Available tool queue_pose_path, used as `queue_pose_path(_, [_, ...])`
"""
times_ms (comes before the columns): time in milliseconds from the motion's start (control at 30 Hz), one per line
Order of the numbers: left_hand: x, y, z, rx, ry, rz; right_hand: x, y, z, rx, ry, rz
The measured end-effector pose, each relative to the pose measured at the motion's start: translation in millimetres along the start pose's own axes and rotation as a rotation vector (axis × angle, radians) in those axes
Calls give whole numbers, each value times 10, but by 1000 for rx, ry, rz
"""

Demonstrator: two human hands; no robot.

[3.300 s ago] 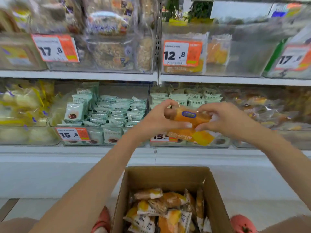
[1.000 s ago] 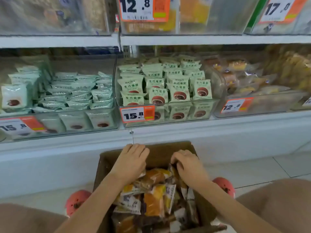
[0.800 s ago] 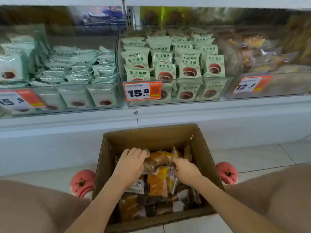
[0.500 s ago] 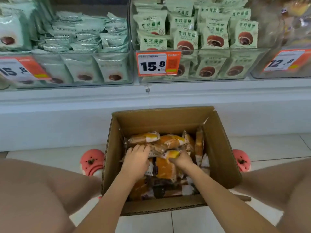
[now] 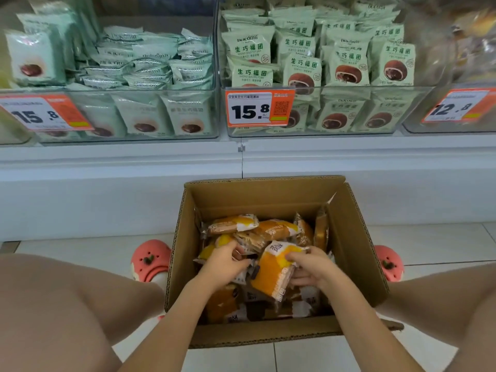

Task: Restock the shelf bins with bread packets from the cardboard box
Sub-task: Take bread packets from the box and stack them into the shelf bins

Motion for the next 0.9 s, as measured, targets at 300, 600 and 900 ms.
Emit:
queue_pose_path(300, [-394,202,249,432,-260,1048,123,-150,351,226,-148,-547])
queue_pose_path(600, [-490,37,207,78,-199,1000,198,-81,427,95,-350,-326])
queue_pose_path(900, [-525,-131,110,-138,-62,692,204,-43,478,15,-324,-495])
Point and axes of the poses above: each hand's wrist, its own z-axis away from the middle knuckle, its own y-axis out of the palm, x = y × z, the point moved 5 cm from there along -z, towards the middle knuckle, and after that the axes turned 3 degrees about -y, right-handed, at the moved point
